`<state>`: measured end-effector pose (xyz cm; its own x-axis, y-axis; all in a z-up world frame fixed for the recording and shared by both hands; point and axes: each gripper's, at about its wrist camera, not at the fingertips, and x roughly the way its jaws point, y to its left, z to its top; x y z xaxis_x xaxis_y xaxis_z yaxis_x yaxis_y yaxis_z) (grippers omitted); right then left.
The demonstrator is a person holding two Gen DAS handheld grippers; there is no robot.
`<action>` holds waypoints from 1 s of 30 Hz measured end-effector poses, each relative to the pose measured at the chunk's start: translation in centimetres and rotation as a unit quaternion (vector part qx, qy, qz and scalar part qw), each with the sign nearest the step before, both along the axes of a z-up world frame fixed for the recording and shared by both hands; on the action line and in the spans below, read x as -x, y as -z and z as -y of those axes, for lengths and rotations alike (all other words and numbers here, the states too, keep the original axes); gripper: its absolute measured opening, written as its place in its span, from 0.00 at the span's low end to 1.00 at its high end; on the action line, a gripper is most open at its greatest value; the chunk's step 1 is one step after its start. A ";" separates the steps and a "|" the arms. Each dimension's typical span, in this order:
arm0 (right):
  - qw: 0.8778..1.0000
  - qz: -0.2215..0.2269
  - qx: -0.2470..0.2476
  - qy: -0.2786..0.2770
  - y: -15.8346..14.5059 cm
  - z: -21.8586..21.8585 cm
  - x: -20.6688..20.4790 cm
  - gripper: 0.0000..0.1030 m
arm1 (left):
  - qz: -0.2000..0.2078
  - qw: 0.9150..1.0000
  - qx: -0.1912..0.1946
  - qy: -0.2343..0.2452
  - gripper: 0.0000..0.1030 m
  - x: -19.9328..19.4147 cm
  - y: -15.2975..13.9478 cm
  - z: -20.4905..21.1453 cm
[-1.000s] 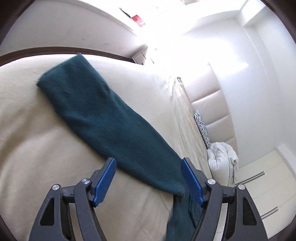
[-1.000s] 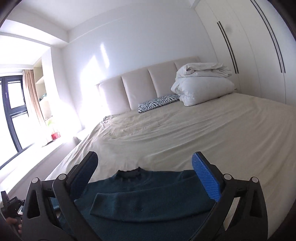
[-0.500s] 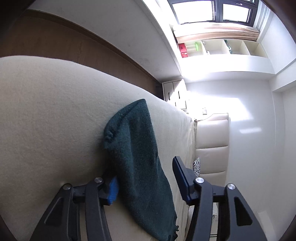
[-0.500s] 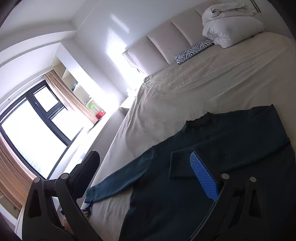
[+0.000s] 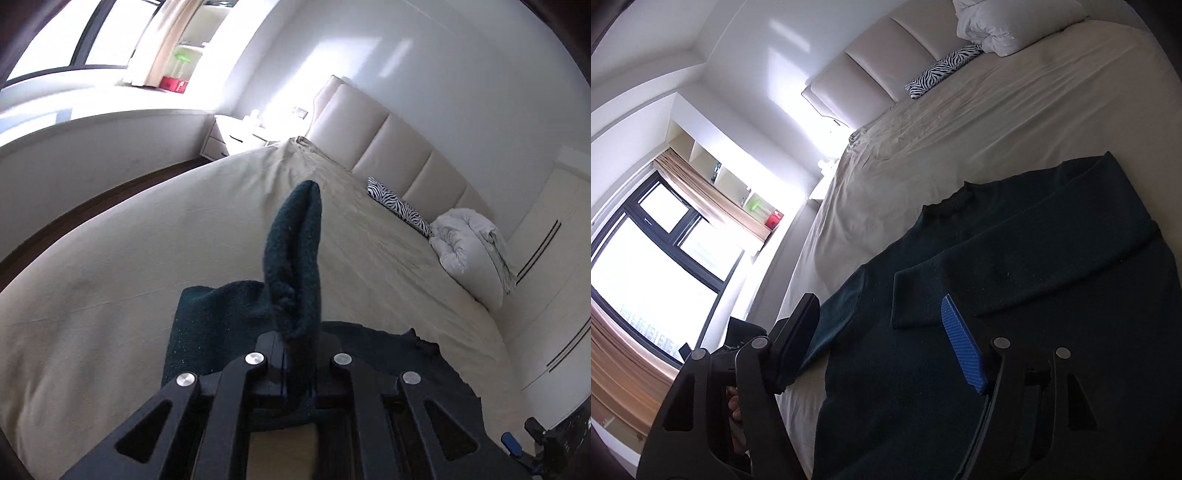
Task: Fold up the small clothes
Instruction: 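Fold the held sleeve across the sweater body with the left gripper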
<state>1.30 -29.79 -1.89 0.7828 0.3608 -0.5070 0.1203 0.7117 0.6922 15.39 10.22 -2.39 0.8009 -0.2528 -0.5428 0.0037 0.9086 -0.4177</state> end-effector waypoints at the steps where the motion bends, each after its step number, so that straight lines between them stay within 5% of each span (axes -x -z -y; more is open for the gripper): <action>1: 1.000 -0.007 -0.006 0.001 0.7 0.4 -0.1 0.66 | 0.003 0.998 -0.044 0.038 0.08 -0.1 -0.2 4.0; 3: 1.000 -0.020 -0.023 0.001 2.0 1.3 -0.2 0.66 | 0.008 0.984 -0.142 0.106 0.09 0.0 0.7 11.7; 6: 0.997 -0.052 -0.048 0.000 4.3 2.9 -0.9 0.66 | -0.008 0.962 -0.228 0.152 0.11 0.9 5.1 18.3; 8: 0.995 -0.071 -0.069 -0.007 6.0 3.9 -1.6 0.66 | -0.033 0.959 -0.221 0.171 0.15 0.9 7.7 18.9; 10: 0.992 -0.088 -0.085 -0.018 7.5 4.4 -2.3 0.66 | -0.038 0.959 -0.224 0.170 0.49 1.4 9.0 18.5; 12: 0.989 -0.100 -0.102 -0.037 8.8 4.5 -3.3 0.66 | -0.025 0.959 -0.235 0.157 0.68 2.3 9.3 18.4; 19: 0.969 -0.149 -0.172 -0.097 13.7 1.6 -8.6 0.66 | -0.028 0.966 -0.199 0.165 0.69 3.0 9.1 16.0; 27: 0.952 -0.155 -0.220 -0.148 14.6 -2.5 -12.1 0.65 | -0.033 0.971 -0.172 0.160 0.69 2.4 8.6 14.6; 30: 0.950 -0.172 -0.214 -0.150 15.2 -2.8 -13.1 0.50 | -0.030 0.974 -0.158 0.158 0.70 3.3 7.7 13.2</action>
<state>14.38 -27.02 -17.10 0.4271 0.7718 -0.4711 0.2281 0.4122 0.8821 12.07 -2.96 -10.05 0.6755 -0.2938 -0.6764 0.2878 0.9495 -0.1250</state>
